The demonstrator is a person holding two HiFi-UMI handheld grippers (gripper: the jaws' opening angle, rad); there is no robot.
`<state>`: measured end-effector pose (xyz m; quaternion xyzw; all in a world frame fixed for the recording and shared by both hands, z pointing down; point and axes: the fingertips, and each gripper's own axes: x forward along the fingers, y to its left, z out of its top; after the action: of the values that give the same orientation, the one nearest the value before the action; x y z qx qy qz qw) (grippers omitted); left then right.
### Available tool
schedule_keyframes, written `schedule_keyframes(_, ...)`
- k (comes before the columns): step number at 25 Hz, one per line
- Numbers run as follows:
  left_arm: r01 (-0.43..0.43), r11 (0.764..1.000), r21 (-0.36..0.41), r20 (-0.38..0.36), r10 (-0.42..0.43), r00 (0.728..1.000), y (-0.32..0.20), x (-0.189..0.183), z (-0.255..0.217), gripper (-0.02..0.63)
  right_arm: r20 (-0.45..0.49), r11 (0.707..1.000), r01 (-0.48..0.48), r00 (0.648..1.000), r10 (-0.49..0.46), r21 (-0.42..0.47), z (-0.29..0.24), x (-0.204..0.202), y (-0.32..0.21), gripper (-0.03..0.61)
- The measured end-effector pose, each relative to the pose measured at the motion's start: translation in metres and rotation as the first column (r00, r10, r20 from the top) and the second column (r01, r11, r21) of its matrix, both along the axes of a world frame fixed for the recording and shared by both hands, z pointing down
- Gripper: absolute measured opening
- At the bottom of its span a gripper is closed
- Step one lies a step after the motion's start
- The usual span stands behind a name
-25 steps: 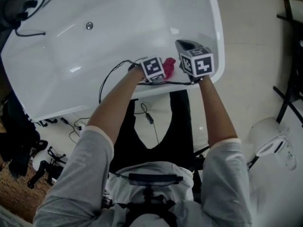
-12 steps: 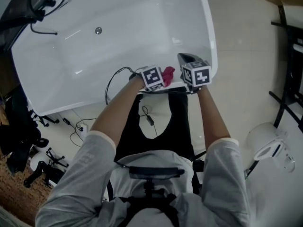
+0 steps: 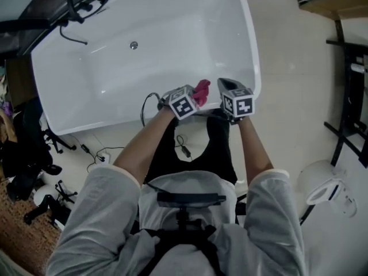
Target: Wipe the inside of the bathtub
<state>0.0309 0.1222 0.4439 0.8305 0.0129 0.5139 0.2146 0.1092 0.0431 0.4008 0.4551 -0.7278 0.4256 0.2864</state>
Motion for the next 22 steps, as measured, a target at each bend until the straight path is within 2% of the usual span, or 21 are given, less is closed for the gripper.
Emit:
schedule_keyframes(3, 0.159, 0.979, 0.124, -0.035, -0.156, 0.987, -0.028, -0.015, -0.036, 0.075, 0.005, 1.000, -0.007, 1.000, 0.007, 0.031, -0.018, -0.005, 0.005, 0.009)
schedule_keyframes(6, 0.293, 0.941, 0.171, -0.075, -0.284, 0.956, -0.035, -0.036, -0.062, 0.075, 0.010, 0.998, 0.000, 1.000, -0.001, 0.066, -0.043, -0.012, 0.012, 0.009)
schedule_keyframes(8, 0.378, 0.905, 0.195, -0.099, -0.365, 0.926, -0.040, -0.052, -0.083, 0.075, 0.023, 0.995, -0.009, 1.000, 0.007, 0.098, -0.063, -0.016, 0.014, 0.009)
schedule_keyframes(11, 0.506, 0.833, 0.222, -0.138, -0.487, 0.862, -0.046, -0.078, -0.116, 0.075, 0.040, 0.990, -0.051, 0.998, 0.046, 0.133, -0.091, -0.015, 0.018, 0.009)
schedule_keyframes(17, 0.725, 0.648, 0.231, -0.226, -0.689, 0.688, -0.067, -0.139, -0.178, 0.075, 0.039, 0.975, -0.104, 0.994, 0.098, 0.195, -0.131, -0.016, 0.022, 0.009)
schedule_keyframes(19, 0.758, 0.608, 0.238, -0.256, -0.713, 0.652, -0.072, -0.160, -0.195, 0.075, 0.032, 0.970, -0.108, 0.994, 0.103, 0.216, -0.140, -0.020, 0.025, 0.009)
schedule_keyframes(22, 0.779, 0.575, 0.249, -0.305, -0.717, 0.627, -0.077, -0.190, -0.220, 0.077, 0.022, 0.964, -0.115, 0.993, 0.113, 0.240, -0.151, -0.033, 0.035, 0.009)
